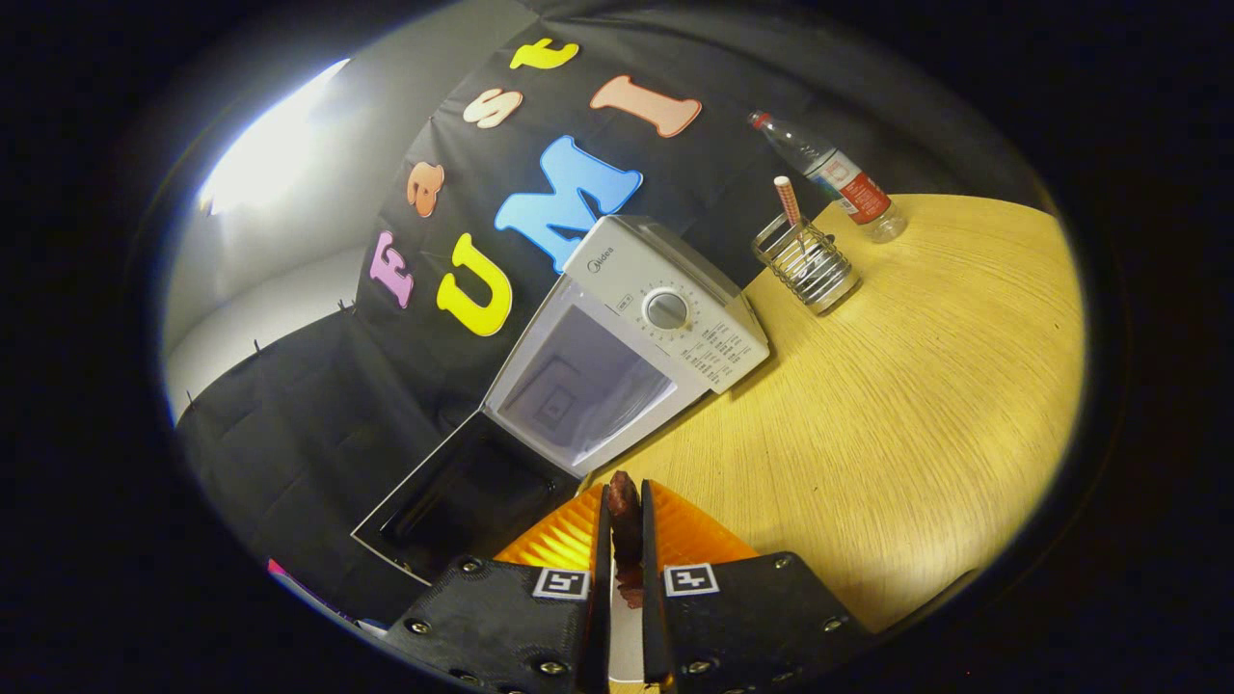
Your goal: Open the microwave, put the food inside, and close the microwave door.
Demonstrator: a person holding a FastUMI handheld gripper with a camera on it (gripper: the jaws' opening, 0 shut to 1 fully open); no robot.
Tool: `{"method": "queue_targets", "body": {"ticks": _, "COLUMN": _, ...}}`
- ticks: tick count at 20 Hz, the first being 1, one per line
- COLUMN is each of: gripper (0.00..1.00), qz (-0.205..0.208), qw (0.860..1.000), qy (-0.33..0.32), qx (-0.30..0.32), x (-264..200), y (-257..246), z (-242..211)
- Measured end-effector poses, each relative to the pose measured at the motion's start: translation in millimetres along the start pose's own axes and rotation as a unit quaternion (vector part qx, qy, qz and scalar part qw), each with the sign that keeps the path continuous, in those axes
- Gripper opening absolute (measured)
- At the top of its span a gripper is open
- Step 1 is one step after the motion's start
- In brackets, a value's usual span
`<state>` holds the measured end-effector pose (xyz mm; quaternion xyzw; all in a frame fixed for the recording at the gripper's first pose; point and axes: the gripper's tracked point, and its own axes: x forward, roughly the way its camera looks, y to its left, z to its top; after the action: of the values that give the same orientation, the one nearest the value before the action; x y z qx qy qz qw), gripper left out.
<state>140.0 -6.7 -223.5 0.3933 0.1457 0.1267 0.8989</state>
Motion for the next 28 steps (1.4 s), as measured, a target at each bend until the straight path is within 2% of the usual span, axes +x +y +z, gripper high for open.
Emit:
{"method": "queue_targets", "body": {"ticks": 3, "gripper": 0.14, "qz": 0.01, "qw": 0.999, "qy": -0.007, "qx": 0.034, "x": -2, "y": 14, "z": 13}}
{"method": "queue_targets", "body": {"ticks": 10, "gripper": 0.14, "qz": 0.031, "qw": 0.999, "qy": -0.02, "qx": 0.011, "x": 17, "y": 63, "z": 36}}
{"method": "queue_targets", "body": {"ticks": 16, "gripper": 0.14, "qz": 0.033, "qw": 0.999, "qy": -0.01, "qx": 0.025, "x": 70, "y": 88, "z": 36}}
{"method": "queue_targets", "body": {"ticks": 28, "gripper": 0.13, "qz": -0.001, "qw": 1.0, "qy": -0.002, "qx": 0.02, "x": 183, "y": 96, "z": 30}}
